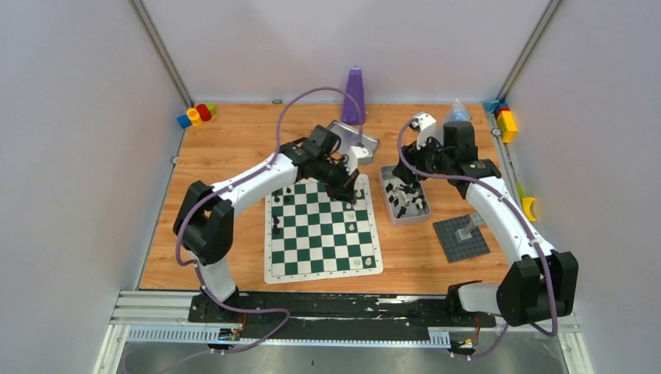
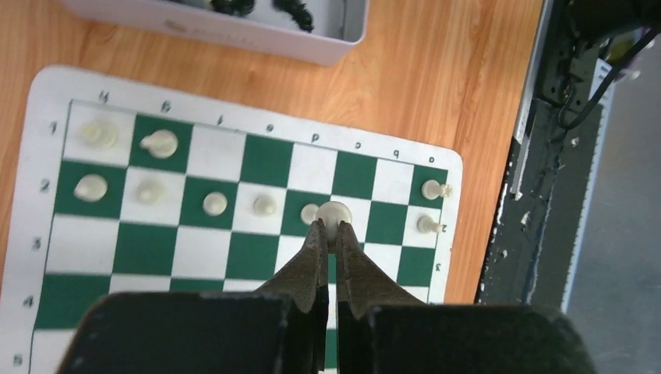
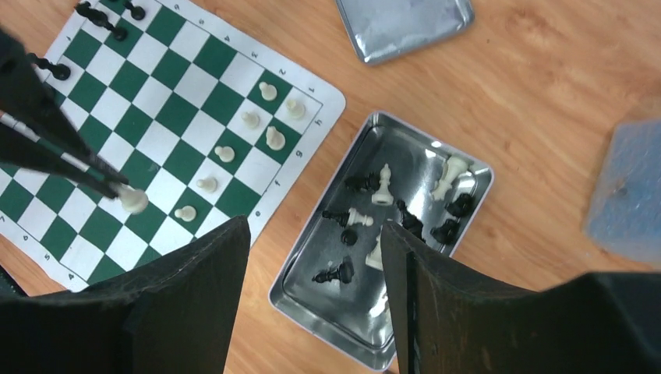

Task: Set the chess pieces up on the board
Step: Place the chess piece on the chessboard.

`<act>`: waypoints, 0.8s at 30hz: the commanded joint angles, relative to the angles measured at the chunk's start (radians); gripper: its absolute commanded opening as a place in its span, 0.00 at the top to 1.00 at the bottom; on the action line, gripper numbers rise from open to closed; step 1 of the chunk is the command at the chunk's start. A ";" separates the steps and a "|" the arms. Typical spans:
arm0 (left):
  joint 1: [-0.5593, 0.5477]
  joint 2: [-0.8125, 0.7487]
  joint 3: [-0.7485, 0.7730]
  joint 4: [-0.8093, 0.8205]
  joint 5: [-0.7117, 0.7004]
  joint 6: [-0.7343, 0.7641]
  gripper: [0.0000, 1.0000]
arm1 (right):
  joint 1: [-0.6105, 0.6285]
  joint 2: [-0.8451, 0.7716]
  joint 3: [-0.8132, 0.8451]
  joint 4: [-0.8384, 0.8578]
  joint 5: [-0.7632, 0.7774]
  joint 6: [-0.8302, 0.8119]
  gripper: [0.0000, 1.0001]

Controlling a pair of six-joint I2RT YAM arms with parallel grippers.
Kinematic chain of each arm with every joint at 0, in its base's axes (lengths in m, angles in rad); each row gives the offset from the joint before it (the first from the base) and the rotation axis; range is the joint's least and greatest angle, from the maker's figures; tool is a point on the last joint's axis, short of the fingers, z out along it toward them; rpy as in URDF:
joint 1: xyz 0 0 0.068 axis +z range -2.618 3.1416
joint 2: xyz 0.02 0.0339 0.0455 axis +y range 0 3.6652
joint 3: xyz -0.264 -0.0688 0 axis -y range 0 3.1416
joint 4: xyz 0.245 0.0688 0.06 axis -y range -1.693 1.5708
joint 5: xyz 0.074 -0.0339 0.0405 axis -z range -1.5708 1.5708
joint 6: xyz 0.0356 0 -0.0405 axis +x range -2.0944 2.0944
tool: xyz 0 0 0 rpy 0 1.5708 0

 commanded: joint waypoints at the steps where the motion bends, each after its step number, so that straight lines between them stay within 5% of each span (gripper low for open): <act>1: -0.128 -0.012 -0.003 0.115 -0.172 0.071 1.00 | -0.035 -0.061 -0.059 0.043 -0.047 0.022 0.37; 10: -0.315 0.046 -0.078 0.247 -0.309 0.098 1.00 | -0.103 -0.075 -0.081 0.052 -0.065 0.031 0.38; 24: -0.378 0.065 -0.185 0.303 -0.349 0.121 0.99 | -0.107 -0.068 -0.090 0.055 -0.074 0.019 0.38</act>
